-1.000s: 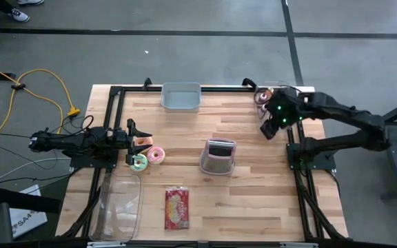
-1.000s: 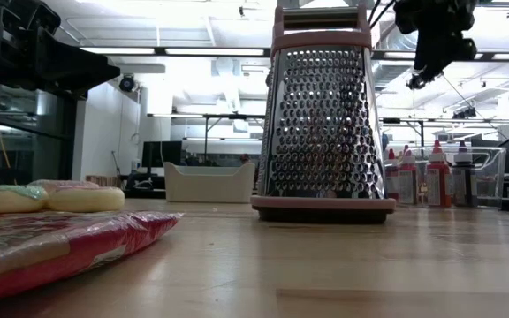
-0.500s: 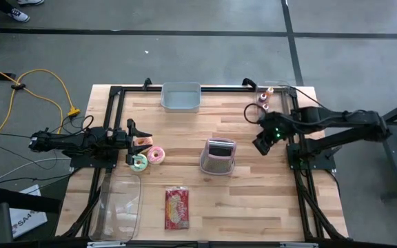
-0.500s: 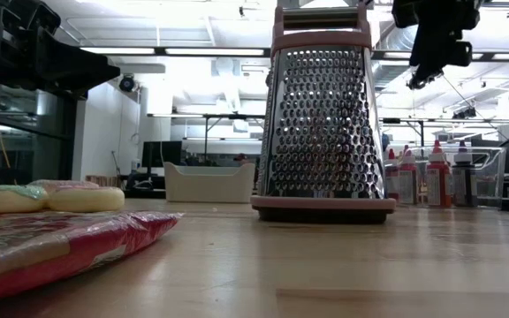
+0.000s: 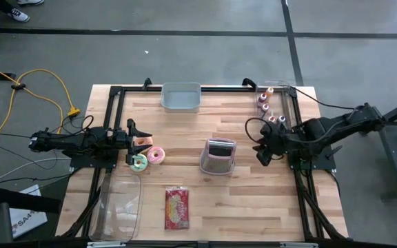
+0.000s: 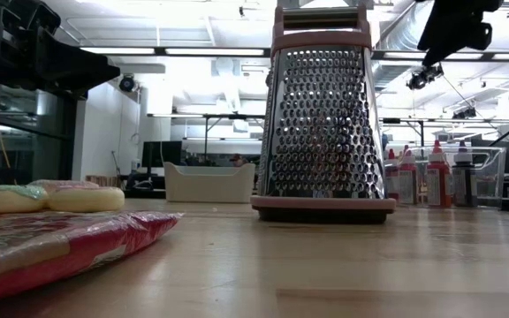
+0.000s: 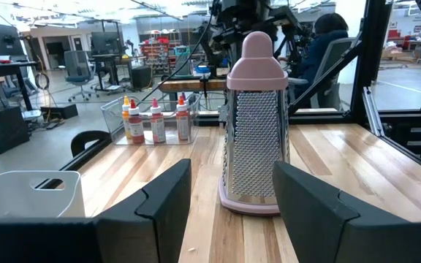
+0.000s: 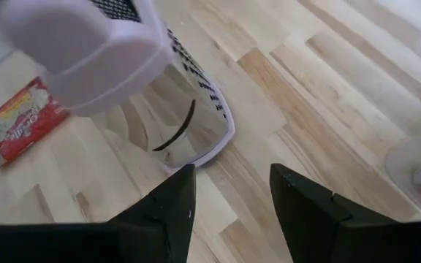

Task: Pick & Place Food Item
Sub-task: Put the popcorn pack into the left transparent bin

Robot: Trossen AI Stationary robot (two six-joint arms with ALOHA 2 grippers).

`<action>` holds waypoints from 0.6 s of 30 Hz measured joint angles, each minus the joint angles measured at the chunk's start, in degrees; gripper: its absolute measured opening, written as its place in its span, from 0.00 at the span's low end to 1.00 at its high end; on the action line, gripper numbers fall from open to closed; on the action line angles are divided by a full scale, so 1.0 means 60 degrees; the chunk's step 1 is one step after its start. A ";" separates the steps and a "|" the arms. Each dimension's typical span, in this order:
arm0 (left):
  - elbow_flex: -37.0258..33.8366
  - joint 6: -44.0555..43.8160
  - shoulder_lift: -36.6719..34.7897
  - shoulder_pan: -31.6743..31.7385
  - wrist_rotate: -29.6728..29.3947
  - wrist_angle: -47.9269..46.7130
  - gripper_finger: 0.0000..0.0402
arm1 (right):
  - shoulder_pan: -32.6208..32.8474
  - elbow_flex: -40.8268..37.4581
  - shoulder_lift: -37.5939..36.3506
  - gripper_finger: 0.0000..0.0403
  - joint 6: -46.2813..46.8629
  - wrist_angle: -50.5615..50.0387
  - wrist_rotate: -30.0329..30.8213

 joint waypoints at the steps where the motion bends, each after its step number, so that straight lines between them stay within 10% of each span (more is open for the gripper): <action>1: -0.0004 -0.0002 -0.0004 0.0003 0.0000 0.0000 0.47 | 0.0181 0.0000 0.0003 0.41 0.0091 0.0010 0.0167; 18: 0.0000 0.0000 -0.0004 0.0004 0.0000 0.0000 0.47 | 0.0953 0.0000 0.0011 0.41 0.0236 0.0211 0.0212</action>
